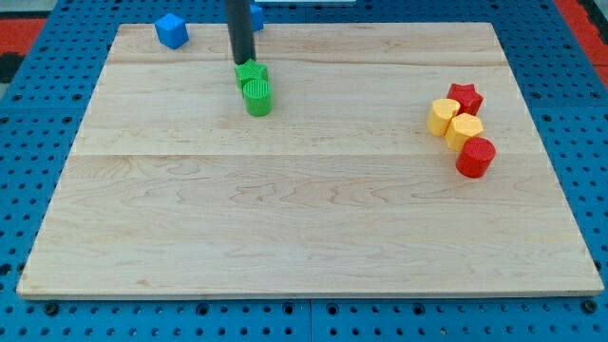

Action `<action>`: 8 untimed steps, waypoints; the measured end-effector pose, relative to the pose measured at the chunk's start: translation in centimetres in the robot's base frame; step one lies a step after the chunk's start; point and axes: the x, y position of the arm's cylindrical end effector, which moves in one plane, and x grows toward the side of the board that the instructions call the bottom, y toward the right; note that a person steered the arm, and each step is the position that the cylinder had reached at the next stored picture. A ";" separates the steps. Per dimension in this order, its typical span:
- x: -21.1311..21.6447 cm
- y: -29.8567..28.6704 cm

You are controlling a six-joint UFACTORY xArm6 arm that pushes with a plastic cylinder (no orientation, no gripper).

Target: Place the red star at the bottom of the blue cube

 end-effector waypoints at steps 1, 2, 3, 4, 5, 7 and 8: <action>1.1 3.2; 4.7 4.1; 6.1 4.9; 6.0 8.1; 6.1 10.8; 2.8 21.0; 1.5 25.8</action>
